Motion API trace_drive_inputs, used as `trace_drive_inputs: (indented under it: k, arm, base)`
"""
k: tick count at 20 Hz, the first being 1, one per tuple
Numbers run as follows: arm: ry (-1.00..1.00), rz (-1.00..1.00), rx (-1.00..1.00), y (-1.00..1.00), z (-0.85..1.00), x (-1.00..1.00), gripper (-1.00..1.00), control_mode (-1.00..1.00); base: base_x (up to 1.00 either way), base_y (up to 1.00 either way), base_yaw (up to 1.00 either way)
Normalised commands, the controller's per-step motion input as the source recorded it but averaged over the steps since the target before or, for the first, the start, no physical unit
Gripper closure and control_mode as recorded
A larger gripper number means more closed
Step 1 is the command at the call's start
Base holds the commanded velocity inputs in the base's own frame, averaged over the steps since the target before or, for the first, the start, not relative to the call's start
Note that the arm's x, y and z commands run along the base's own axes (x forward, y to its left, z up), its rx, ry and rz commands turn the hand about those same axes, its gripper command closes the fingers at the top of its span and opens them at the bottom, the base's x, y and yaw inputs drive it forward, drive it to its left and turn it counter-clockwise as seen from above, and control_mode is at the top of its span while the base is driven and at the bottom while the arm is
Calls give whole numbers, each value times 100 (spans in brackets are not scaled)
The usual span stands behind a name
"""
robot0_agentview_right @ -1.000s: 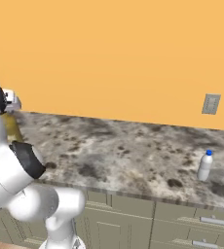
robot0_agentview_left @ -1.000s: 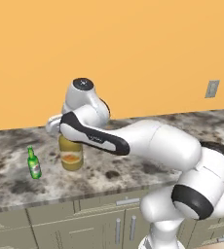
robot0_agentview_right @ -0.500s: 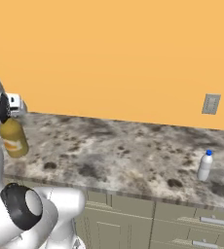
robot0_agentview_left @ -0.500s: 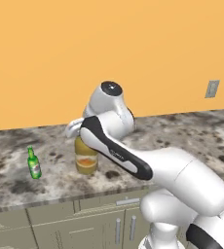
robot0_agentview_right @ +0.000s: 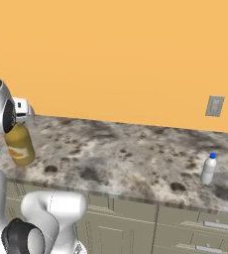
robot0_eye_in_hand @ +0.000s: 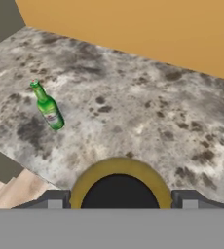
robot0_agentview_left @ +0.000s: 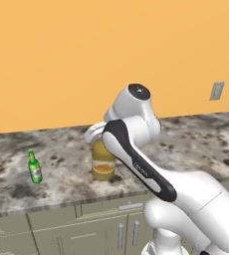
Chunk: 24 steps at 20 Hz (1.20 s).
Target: Place the drinks on the dining counter in a tight cluster.
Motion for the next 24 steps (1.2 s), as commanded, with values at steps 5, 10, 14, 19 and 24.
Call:
trace_drive_inputs:
  k: [5, 10, 14, 19, 24]
  arm:
    - [1, 0, 0, -4, 0, -1, 100, -100]
    - [0, 0, 0, 0, 0, 0, 100, 100]
    - [0, 0, 0, 0, 0, 0, 100, 100]
    - [0, 0, 0, 0, 0, 0, 100, 100]
    - [0, 0, 0, 0, 0, 0, 100, 100]
  base:
    - [0, 0, 0]
    - [-15, 0, -1]
    - [-57, -7, -9]
    - [-45, -5, 36]
    - [-20, -3, 99]
